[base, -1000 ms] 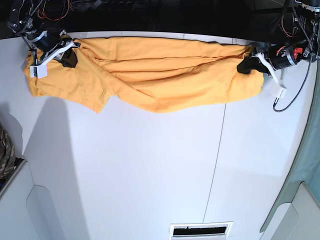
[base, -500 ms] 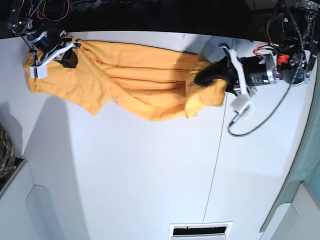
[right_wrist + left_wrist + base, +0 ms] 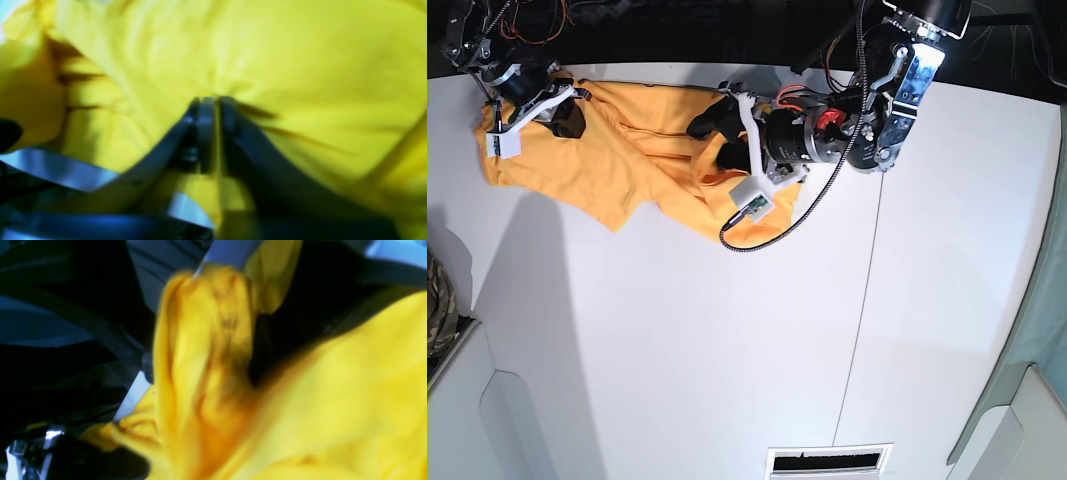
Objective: Layout the t-shirt on the table in an organized manner, then fold the t-shirt properly
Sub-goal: 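Carry the shirt end with the left gripper toward the right gripper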
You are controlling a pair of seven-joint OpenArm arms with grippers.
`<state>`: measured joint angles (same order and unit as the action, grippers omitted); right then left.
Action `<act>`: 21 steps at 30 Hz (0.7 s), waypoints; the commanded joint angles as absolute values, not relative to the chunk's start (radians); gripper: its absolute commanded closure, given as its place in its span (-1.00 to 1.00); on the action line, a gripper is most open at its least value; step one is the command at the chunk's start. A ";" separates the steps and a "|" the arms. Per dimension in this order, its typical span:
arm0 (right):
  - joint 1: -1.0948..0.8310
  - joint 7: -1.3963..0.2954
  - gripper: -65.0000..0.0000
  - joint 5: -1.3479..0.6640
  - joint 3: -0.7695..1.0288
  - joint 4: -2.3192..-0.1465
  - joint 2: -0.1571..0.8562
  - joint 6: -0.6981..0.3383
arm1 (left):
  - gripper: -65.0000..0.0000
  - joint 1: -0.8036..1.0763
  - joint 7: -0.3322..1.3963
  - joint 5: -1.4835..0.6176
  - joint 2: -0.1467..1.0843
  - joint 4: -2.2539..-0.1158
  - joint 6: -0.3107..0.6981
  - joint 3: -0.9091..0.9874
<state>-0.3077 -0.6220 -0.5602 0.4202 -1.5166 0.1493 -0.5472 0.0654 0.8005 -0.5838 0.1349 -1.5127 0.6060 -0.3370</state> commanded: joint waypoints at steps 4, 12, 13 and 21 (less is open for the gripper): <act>-0.305 -0.641 0.08 -0.610 0.441 -1.597 0.171 -0.554 | -0.21 0.013 0.775 -0.610 0.117 -1.530 0.613 -0.351; -0.305 -0.656 0.08 -0.609 0.615 -1.724 0.181 -0.540 | -0.20 -0.018 0.777 -0.745 0.113 -1.530 0.659 -0.352; -0.305 -0.655 0.08 -0.604 0.636 -1.718 0.189 -0.532 | -0.20 -0.016 0.783 -0.770 0.114 -1.530 0.677 -0.352; -0.299 -0.640 -0.39 -0.588 0.685 -1.520 0.325 -0.527 | -0.20 -0.019 0.793 -0.820 0.114 -1.530 0.697 -0.311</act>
<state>-0.3008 -0.6552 -0.5747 0.6777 -1.5051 0.3084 -0.5194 -0.0032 0.8082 -0.7956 0.1158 -1.5131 0.6743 -0.3138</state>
